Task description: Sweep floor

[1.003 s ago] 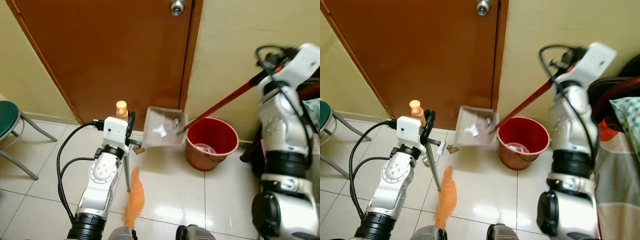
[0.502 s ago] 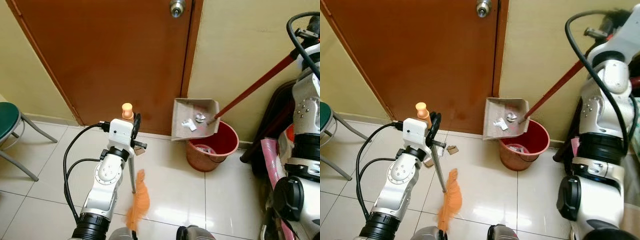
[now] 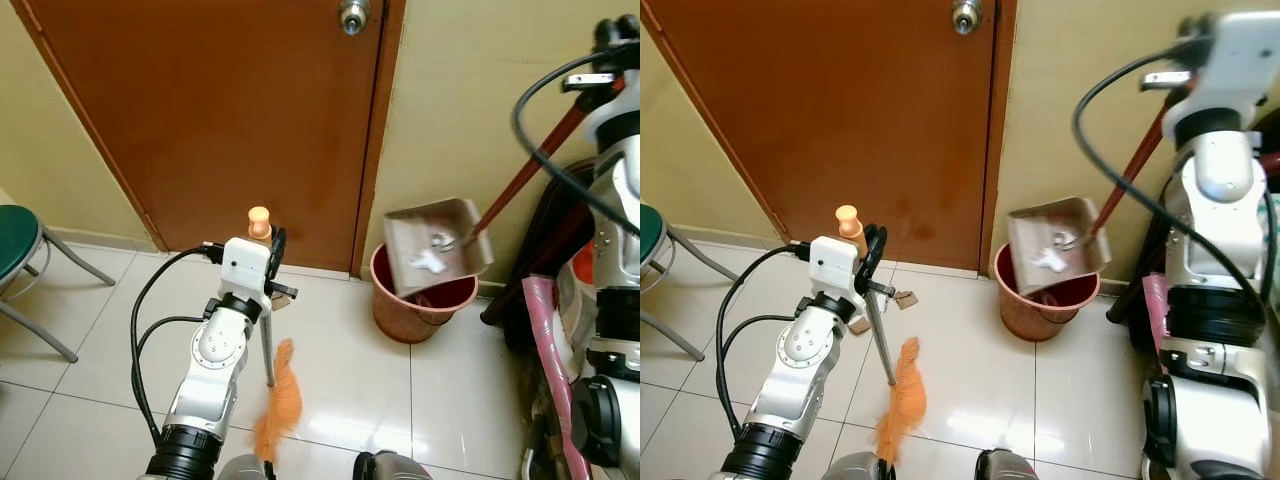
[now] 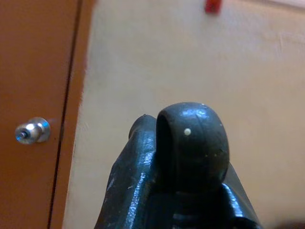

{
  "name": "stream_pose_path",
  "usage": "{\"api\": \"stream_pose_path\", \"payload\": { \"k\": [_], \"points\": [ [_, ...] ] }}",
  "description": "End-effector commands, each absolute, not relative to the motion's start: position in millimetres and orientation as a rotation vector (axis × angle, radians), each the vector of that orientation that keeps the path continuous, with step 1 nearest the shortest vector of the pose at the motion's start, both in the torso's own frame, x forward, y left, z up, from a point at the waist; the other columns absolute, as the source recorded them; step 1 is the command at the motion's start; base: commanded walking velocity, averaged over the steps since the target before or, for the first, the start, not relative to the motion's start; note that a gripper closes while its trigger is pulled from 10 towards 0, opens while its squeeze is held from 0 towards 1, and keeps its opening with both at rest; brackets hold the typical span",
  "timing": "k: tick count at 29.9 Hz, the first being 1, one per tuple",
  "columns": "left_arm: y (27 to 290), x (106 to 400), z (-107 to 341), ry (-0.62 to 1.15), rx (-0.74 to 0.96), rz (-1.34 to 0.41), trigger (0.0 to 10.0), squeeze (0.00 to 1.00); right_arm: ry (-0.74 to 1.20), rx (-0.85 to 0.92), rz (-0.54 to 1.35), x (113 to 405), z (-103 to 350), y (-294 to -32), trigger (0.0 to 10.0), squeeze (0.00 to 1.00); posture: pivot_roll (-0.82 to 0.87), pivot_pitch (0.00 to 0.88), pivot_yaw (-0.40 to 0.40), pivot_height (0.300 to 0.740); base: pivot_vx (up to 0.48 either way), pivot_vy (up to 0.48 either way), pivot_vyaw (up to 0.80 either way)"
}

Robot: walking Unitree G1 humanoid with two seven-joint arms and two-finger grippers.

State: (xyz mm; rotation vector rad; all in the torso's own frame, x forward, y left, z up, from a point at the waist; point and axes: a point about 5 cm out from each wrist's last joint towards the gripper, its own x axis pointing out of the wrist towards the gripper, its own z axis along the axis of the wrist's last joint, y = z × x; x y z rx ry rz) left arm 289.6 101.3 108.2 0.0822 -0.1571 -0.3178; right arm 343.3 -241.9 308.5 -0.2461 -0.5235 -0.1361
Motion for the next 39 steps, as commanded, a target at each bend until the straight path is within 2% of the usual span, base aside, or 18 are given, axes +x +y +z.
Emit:
{"api": "stream_pose_path", "payload": {
  "k": [1, 4, 8, 10, 13, 16, 19, 25, 29, 32, 33, 39],
  "points": [
    [101.0, 287.9, 97.8, -0.1, 0.061, -0.321, 10.0, 0.0, -0.654, -0.316, -0.119, 332.3, 331.6, -236.1, 10.0, 0.0, -0.08, 0.012, 0.008, 0.74, 0.0, 0.0, 0.0],
    [100.7, 288.1, 97.7, -0.099, 0.06, -0.325, 10.0, 0.0, -0.684, -0.432, -0.046, 330.2, 327.6, -223.1, 10.0, 0.0, -0.08, 0.019, 0.011, 0.74, 0.0, 0.0, 0.0],
    [100.0, 289.0, 98.6, -0.101, 0.059, -0.327, 10.0, 0.0, -0.661, -0.434, 0.007, 331.9, 317.4, -214.3, 10.0, 0.0, -0.08, 0.023, 0.01, 0.74, 0.0, 0.0, 0.0],
    [99.3, 289.0, 99.1, -0.103, 0.057, -0.329, 10.0, 0.0, -0.635, -0.437, 0.068, 331.5, 305.4, -204.1, 10.0, 0.0, -0.08, 0.023, 0.01, 0.74, 0.0, 0.0, 0.0],
    [97.8, 287.2, 98.9, -0.102, 0.053, -0.333, 10.0, 0.0, -0.58, -0.524, 0.259, 323.5, 271.5, -175.3, 10.0, 0.0, -0.08, 0.038, 0.005, 0.74, 0.0, 0.0, 0.0],
    [96.7, 284.3, 96.6, -0.095, 0.048, -0.335, 10.0, 0.0, -0.568, -0.621, 0.37, 314.4, 251.6, -159.8, 10.0, 0.0, -0.08, 0.04, 0.003, 0.74, 0.0, 0.0, 0.0],
    [95.4, 283.2, 95.6, -0.092, 0.046, -0.339, 10.0, 0.0, -0.573, -0.63, 0.41, 309.2, 242.3, -150.8, 10.0, 0.0, -0.08, 0.042, 0.001, 0.74, 0.0, 0.0, 0.0],
    [95.5, 285.6, 97.4, -0.096, 0.048, -0.339, 10.0, 0.0, -0.613, -0.661, 0.416, 307.6, 247.0, -146.9, 10.0, 0.0, -0.08, 0.042, 0.001, 0.74, 0.0, 0.0, 0.0],
    [97.0, 287.0, 98.5, -0.1, 0.053, -0.335, 10.0, 0.0, -0.725, -0.639, 0.365, 308.7, 274.9, -145.4, 10.0, 0.0, -0.08, 0.042, 0.001, 0.74, 0.0, 0.0, 0.0],
    [95.9, 286.9, 98.2, -0.099, 0.053, -0.337, 10.0, 0.0, -0.763, -0.504, 0.416, 309.4, 294.5, -130.6, 10.0, 0.0, -0.08, 0.038, 0.002, 0.74, 0.0, 0.0, 0.0],
    [94.4, 286.8, 98.5, -0.1, 0.052, -0.34, 10.0, 0.0, -0.798, -0.479, 0.45, 306.8, 303.0, -118.6, 10.0, 0.0, -0.08, 0.038, 0.002, 0.74, 0.0, 0.0, 0.0],
    [92.8, 287.2, 98.9, -0.102, 0.051, -0.342, 10.0, 0.0, -0.872, -0.406, 0.505, 301.2, 318.3, -92.9, 10.0, 0.0, -0.07, 0.031, -0.006, 0.74, 0.0, 0.0, 0.0]
  ]
}}
